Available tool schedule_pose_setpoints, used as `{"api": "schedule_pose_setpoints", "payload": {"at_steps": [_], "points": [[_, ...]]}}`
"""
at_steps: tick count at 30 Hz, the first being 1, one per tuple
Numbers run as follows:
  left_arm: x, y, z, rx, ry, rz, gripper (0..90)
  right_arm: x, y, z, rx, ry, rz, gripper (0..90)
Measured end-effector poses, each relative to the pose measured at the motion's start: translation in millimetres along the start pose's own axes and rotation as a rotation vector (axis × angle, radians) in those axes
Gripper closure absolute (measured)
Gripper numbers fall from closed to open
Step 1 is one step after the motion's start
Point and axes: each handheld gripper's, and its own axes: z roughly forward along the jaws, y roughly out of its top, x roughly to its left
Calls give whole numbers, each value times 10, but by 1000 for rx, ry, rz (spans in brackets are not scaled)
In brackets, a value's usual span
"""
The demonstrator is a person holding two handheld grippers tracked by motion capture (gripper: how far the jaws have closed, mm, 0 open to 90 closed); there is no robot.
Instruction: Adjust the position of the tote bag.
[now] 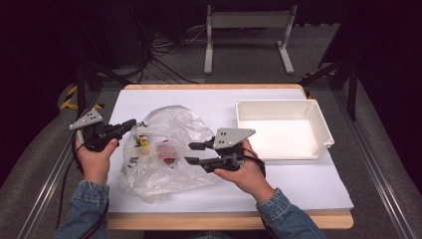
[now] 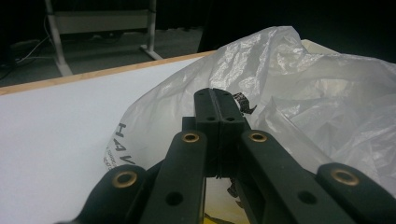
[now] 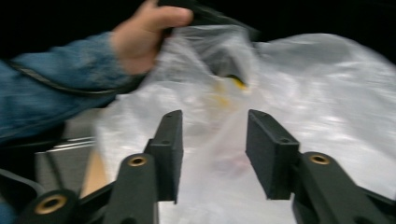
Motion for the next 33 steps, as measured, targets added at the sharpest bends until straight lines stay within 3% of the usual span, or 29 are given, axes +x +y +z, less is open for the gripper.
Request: {"api": "schedule_pose_setpoints", "payload": {"at_steps": [1, 2, 5, 7, 10, 12, 20, 23, 33], "points": [[0, 0, 0, 0, 0, 0, 900, 0, 0, 0, 0, 0, 0, 614], [-2, -5, -9, 0, 1, -4, 900, -35, 7, -4, 40, -55, -1, 719], [1, -10, -4, 1, 5, 4, 900, -73, 3, 50, 99, -94, -8, 794], [0, -16, 1, 4, 10, 2, 900, -97, -2, 77, 115, -115, -17, 800], [53, -55, 26, 17, 13, -9, 900, -301, -44, 169, 141, -204, 22, 777], [72, -68, 35, 20, 16, -13, 900, -411, -87, 232, 161, -233, 63, 741], [188, -217, 201, 102, 34, -44, 900, -643, -293, 490, 219, -282, 113, 543], [222, -280, 277, 143, 50, -59, 900, -689, -400, 583, 275, -282, 127, 483], [323, -447, 457, 267, 81, -89, 900, -734, -672, 725, 411, -293, 167, 413]]}}
